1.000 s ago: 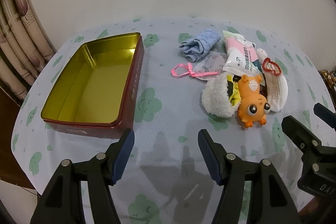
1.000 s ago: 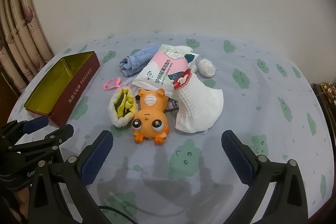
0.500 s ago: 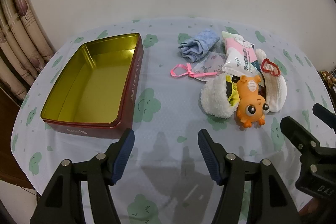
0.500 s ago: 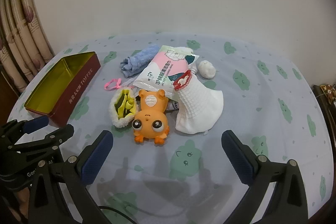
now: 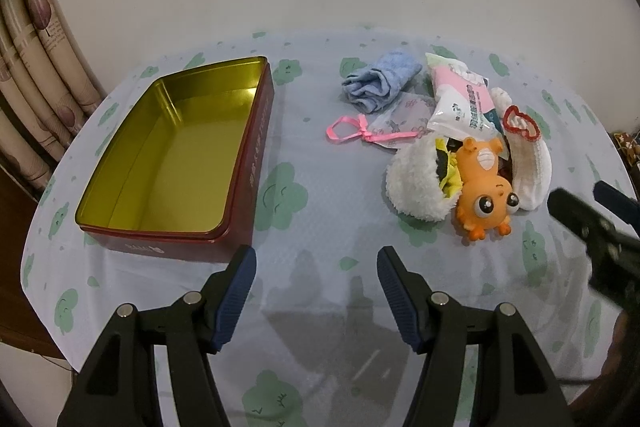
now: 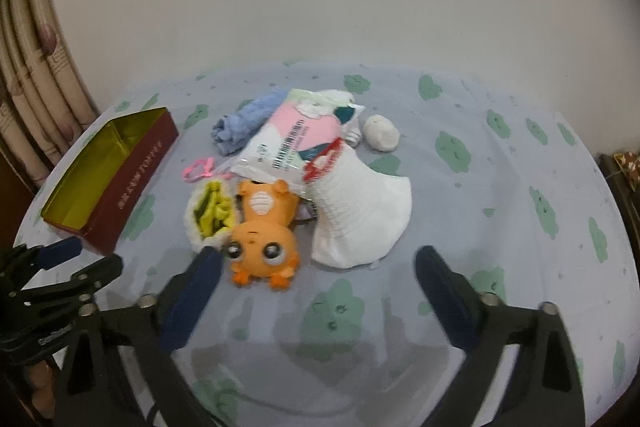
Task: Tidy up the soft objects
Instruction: 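Reach the right gripper to the white knit sock and grasp it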
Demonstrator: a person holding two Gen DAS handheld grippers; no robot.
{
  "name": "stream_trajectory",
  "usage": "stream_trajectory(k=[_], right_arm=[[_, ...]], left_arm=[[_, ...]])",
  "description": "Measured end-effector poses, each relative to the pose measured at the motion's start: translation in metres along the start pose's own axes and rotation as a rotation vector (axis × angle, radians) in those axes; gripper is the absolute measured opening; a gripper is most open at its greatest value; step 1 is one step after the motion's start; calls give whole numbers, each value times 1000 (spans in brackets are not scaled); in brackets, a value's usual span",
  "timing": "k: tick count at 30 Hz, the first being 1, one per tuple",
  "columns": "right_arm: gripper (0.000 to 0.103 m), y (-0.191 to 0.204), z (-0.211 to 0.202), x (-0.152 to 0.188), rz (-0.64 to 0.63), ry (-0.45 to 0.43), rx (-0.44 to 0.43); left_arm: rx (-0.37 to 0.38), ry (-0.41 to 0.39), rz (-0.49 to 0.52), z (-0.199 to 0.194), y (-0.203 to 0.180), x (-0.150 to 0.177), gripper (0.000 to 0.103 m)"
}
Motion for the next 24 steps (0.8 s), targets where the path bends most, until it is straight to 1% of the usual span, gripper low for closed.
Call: stream_trajectory(k=[1, 7, 11, 17, 18, 23, 24], right_arm=[[83, -4, 2, 0, 8, 7, -3], [83, -32, 22, -6, 49, 37, 2], [83, -42, 39, -9, 55, 62, 16], [83, -60, 62, -13, 83, 81, 12], [80, -62, 66, -14, 87, 87, 11], [53, -71, 78, -11, 115, 105, -7], [50, -71, 78, -11, 110, 97, -16]], left_arm=[[1, 1, 0, 1, 0, 0, 65], [3, -2, 13, 6, -3, -2, 65], [7, -7, 21, 9, -6, -3, 65], [19, -8, 38, 14, -14, -7, 65], [20, -8, 41, 15, -15, -8, 65], [41, -15, 56, 18, -21, -12, 65], [46, -13, 61, 19, -23, -12, 65]])
Point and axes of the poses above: each gripper's, at about its wrist camera, not at the fingertips, and z roughly the way its jaws point, y to its left, x to its underside, the point moved 6 cm from there along z, roughly the way its jaws point, and after that the axes turned 14 degrees about -x, right-handed, at the moved point
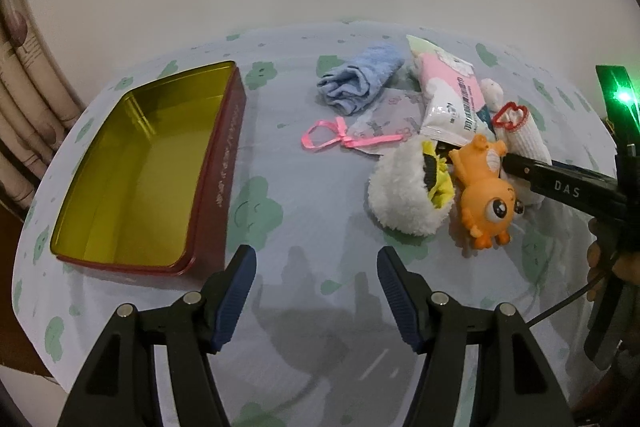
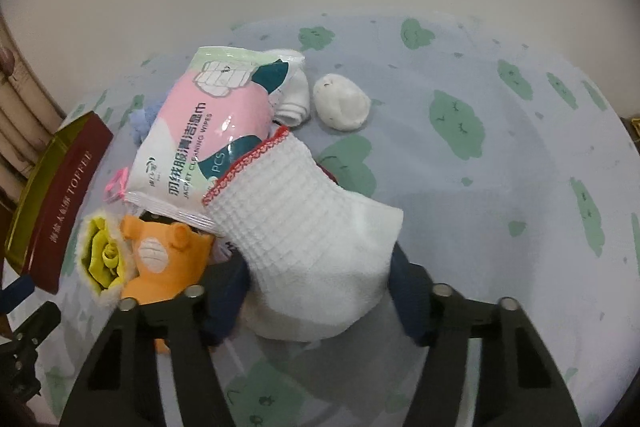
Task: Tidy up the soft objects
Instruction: 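Reach the right gripper to the white knit sock and grasp it, then grasp the white fluffy pouch with the left gripper while the right holds the sock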
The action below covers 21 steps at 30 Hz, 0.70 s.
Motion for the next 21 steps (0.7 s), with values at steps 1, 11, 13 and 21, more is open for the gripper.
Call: stream_trajectory(k=[1, 11, 13, 21], right_arm=[[43, 1, -1, 0, -17, -12, 7], [30, -9, -14, -5, -70, -54, 68], [29, -11, -16, -7, -74, -59, 84], [29, -48, -32, -14, -24, -106, 229]], left_arm=[[7, 6, 3, 1, -2, -1, 65], [67, 19, 42, 4, -26, -11, 65], [66, 1, 58, 3, -31, -15, 65], [129, 17, 85, 11, -50, -26, 65]])
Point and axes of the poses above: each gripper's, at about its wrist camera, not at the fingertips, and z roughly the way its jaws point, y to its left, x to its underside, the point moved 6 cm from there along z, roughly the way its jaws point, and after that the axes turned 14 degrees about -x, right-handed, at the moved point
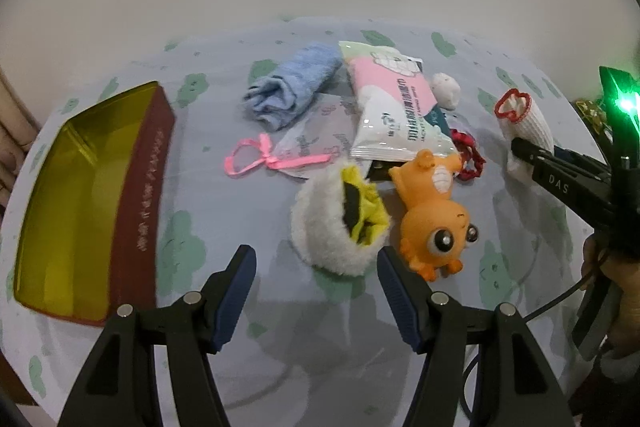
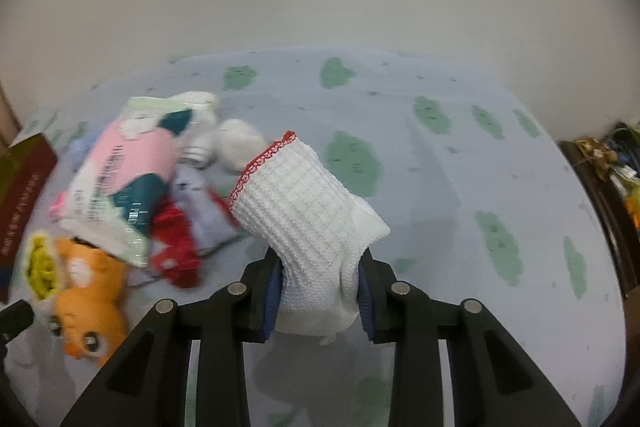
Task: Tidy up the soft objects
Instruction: 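Grasp the white fluffy pouch with the left gripper while the right holds the sock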
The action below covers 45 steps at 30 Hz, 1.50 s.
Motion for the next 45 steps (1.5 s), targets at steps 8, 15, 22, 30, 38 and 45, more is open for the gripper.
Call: stream_trajectory(k=[8, 15, 22, 30, 38, 45], right_arm=[[29, -9, 13, 5, 61, 23, -39], [30, -9, 16, 7, 57, 8, -37], [30, -10, 16, 8, 71, 1, -47], [30, -11, 17, 8, 73, 1, -45], [31, -10, 17, 7, 70, 1, -43], [31, -9, 17, 8, 59, 3, -36]], left_arm=[[10, 15, 23, 15, -12, -15, 65], [7, 31, 33, 38, -20, -25, 65], [29, 36, -17, 45, -12, -21, 54], [29, -20, 19, 23, -11, -20, 53], [-1, -50, 7, 3, 3, -25, 53], [-55, -59, -48, -3, 43, -32, 53]])
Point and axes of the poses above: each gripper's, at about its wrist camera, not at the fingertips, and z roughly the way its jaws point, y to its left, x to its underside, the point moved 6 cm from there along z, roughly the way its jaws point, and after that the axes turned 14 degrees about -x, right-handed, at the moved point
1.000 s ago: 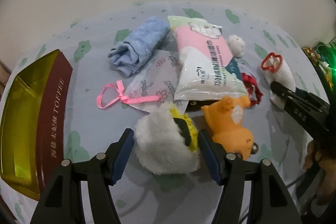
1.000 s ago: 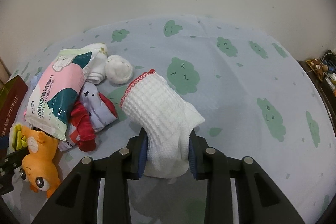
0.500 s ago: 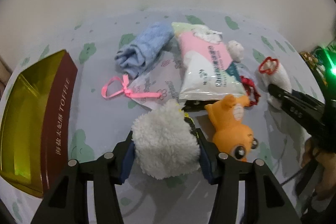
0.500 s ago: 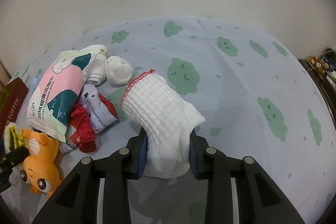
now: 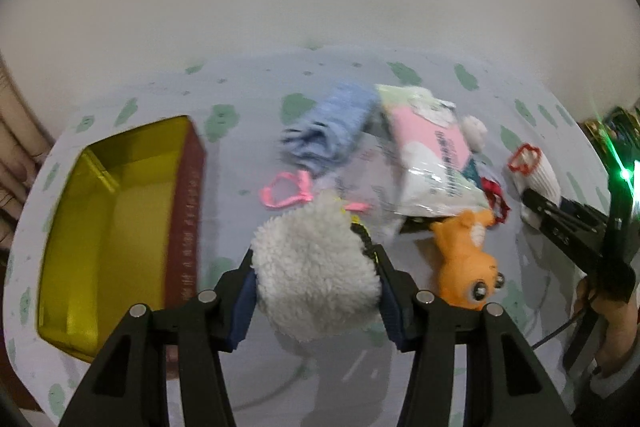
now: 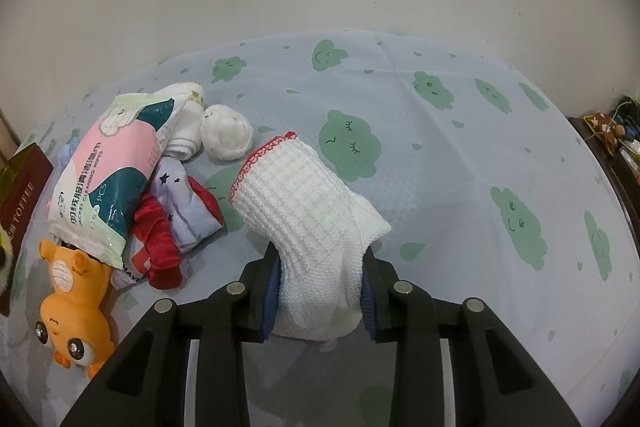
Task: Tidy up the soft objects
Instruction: 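Grasp the white fluffy pouch with the left gripper while the right holds the sock, then carry the fluffy pouch into the tin box and open the left gripper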
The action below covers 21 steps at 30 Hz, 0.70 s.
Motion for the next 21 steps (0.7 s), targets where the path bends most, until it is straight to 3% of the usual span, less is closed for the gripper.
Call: stream_trajectory(k=[14, 21], right_arm=[[32, 1, 0, 0, -7, 2, 3], [33, 1, 0, 0, -6, 2, 6]], left_arm=[[-215, 41, -167, 23, 131, -1, 53], [-282, 119, -138, 46, 171, 15, 53]])
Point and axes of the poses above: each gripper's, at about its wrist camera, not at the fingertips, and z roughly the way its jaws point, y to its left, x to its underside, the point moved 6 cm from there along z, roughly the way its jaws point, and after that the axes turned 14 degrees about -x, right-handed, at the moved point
